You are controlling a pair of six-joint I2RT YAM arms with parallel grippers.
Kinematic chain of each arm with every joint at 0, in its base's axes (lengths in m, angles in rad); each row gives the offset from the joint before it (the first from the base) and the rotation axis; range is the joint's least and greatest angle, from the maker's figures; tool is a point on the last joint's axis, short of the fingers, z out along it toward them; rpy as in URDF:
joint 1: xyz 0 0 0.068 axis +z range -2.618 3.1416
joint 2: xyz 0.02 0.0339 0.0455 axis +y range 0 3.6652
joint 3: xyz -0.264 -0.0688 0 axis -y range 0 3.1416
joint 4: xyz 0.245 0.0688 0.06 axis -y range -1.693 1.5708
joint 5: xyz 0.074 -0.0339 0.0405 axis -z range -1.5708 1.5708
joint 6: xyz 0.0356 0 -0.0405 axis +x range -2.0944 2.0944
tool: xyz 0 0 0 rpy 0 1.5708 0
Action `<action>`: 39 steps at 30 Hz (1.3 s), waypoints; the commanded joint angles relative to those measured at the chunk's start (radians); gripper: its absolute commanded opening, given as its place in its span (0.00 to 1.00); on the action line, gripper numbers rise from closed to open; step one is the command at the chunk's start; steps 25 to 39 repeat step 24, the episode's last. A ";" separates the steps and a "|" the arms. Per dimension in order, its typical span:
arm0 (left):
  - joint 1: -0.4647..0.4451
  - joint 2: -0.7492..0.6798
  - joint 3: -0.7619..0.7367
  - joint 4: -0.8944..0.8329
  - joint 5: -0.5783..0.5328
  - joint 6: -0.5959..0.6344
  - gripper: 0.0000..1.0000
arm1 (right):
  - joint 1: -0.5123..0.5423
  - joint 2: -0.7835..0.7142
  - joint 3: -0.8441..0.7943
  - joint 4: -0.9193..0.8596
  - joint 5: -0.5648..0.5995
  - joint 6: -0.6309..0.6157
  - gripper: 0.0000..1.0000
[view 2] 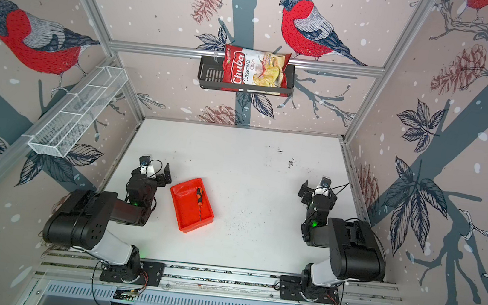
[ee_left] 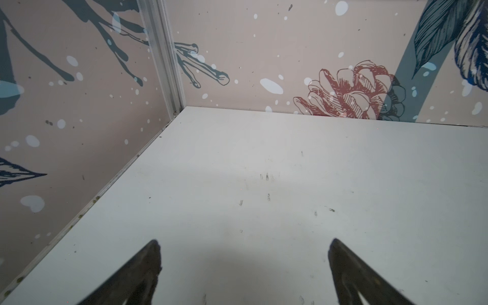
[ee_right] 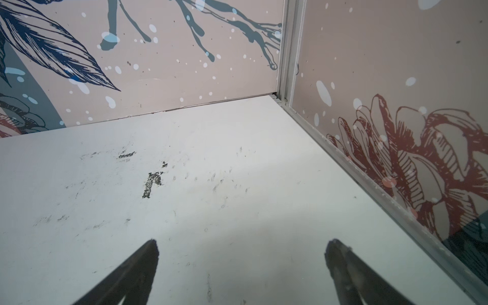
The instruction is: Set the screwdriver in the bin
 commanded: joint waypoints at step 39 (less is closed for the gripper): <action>-0.021 0.011 -0.004 0.085 0.011 0.027 0.97 | -0.017 -0.004 0.020 0.041 -0.023 0.030 1.00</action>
